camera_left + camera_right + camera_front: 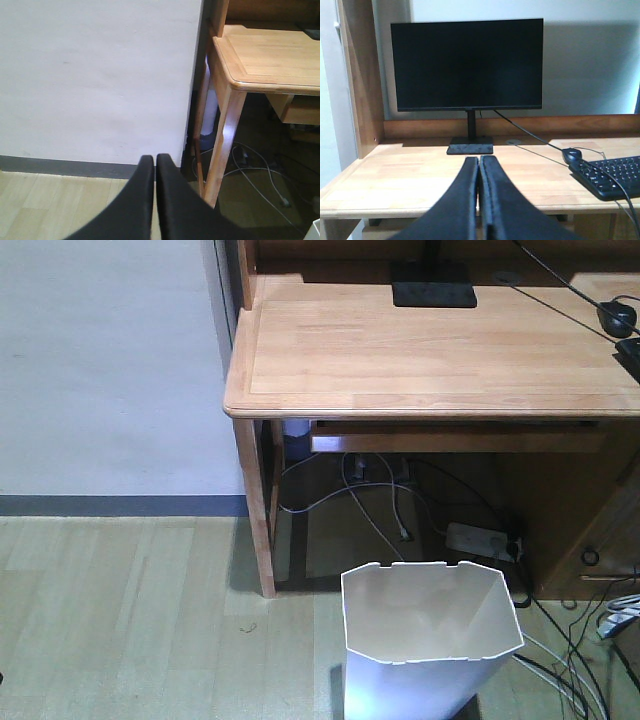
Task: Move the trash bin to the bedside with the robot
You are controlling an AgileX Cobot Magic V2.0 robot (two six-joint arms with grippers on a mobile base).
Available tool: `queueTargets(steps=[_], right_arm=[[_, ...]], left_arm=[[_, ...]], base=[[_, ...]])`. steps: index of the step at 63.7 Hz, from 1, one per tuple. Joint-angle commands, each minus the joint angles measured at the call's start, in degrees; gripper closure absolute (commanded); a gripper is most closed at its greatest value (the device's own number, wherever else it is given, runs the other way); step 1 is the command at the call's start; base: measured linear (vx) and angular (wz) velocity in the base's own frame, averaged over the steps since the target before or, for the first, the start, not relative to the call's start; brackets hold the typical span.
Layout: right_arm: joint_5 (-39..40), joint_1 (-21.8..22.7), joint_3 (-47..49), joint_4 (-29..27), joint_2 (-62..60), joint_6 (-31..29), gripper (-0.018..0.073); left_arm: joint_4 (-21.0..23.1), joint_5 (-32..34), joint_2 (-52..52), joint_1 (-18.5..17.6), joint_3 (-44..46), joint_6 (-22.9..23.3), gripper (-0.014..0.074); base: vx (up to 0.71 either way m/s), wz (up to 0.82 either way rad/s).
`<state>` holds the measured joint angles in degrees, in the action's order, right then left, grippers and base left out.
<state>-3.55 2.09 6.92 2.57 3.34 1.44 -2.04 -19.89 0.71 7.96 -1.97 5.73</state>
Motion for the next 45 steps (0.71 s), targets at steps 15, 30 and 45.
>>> queueTargets(steps=[15,30,45], right_arm=[[-13.39,0.05,11.30,0.07,15.76,0.39,0.0568],[-18.57,0.05,11.03,-0.05,21.14,0.45,0.0568],[-18.12,0.05,11.03,0.46,21.71,0.25,0.0561]], left_arm=[[0.13,3.76,0.81,-0.17,-0.19,0.25,0.0603],[0.13,3.76,0.81,-0.17,-0.19,0.25,0.0603],[0.13,3.76,0.81,-0.17,-0.19,0.25,0.0603]], base=[[0.00,0.00],[0.00,0.00],[0.00,0.00]])
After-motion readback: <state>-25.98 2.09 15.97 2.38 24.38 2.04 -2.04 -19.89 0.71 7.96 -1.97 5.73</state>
